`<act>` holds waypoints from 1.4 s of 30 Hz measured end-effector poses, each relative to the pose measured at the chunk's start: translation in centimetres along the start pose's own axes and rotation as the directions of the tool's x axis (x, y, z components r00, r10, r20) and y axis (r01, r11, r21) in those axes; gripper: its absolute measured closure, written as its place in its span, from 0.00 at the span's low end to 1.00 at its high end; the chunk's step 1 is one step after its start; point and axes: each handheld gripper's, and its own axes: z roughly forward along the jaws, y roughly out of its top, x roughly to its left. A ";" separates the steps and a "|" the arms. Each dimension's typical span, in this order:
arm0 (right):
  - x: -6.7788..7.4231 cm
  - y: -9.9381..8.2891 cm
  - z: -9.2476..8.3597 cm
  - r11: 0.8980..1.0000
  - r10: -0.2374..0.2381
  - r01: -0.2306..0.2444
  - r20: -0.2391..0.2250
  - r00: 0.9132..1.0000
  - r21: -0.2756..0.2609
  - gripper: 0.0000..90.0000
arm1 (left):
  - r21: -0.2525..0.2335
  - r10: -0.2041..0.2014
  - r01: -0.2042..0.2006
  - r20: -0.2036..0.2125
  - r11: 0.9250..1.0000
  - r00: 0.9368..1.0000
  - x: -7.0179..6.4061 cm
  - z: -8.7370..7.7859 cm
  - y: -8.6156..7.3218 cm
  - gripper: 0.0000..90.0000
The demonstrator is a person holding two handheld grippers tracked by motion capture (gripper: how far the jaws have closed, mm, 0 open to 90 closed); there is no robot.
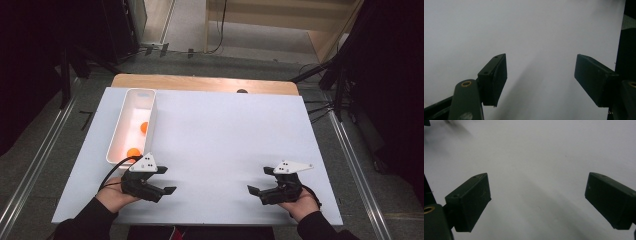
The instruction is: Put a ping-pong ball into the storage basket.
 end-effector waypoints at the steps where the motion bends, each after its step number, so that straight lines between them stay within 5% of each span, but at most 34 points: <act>1: 0.0 0.0 0.0 1.000 -0.001 0.001 0.001 1.000 0.000 0.06 | 0.002 -0.002 0.002 -0.001 1.000 1.000 0.0 0.0 -0.1 0.30; 15: 0.0 0.0 0.0 1.000 -0.001 0.001 -0.003 1.000 0.009 0.06 | 0.012 -0.014 0.015 -0.027 1.000 1.000 0.0 -0.5 -1.4 0.30; 42: 0.1 -0.1 0.1 1.000 -0.003 0.003 -0.001 1.000 0.013 0.06 | 0.014 -0.015 0.015 -0.025 1.000 1.000 0.1 -0.4 -1.5 0.30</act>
